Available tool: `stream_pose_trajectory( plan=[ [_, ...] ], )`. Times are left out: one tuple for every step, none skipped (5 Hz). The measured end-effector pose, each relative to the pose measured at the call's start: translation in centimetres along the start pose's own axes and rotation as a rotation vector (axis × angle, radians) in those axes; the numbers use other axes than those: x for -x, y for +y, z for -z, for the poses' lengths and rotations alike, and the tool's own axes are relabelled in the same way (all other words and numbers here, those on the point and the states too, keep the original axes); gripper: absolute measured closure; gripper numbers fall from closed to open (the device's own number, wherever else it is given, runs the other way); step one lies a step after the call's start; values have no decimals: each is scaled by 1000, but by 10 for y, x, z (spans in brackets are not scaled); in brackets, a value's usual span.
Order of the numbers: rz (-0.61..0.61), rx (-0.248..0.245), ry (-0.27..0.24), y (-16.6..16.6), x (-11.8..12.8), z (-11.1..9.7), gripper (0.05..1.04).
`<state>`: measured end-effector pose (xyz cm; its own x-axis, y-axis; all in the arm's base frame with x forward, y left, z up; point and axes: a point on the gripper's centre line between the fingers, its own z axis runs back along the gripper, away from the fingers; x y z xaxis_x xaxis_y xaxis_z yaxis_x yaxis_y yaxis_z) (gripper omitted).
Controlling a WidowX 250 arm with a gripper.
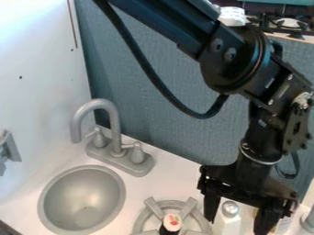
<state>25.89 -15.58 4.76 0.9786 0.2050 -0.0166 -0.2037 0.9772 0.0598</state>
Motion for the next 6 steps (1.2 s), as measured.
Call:
stream_pose_trajectory(
  plan=[
    [4,-21,22,2,2,9,75],
    [139,-36,14,6,-15,9,75],
    [157,-39,27,18,-42,16,75],
    [245,-60,57,16,-67,30,75],
    [356,-63,42,13,-88,44,75],
    [389,-89,95,10,-92,65,75]
  ],
)
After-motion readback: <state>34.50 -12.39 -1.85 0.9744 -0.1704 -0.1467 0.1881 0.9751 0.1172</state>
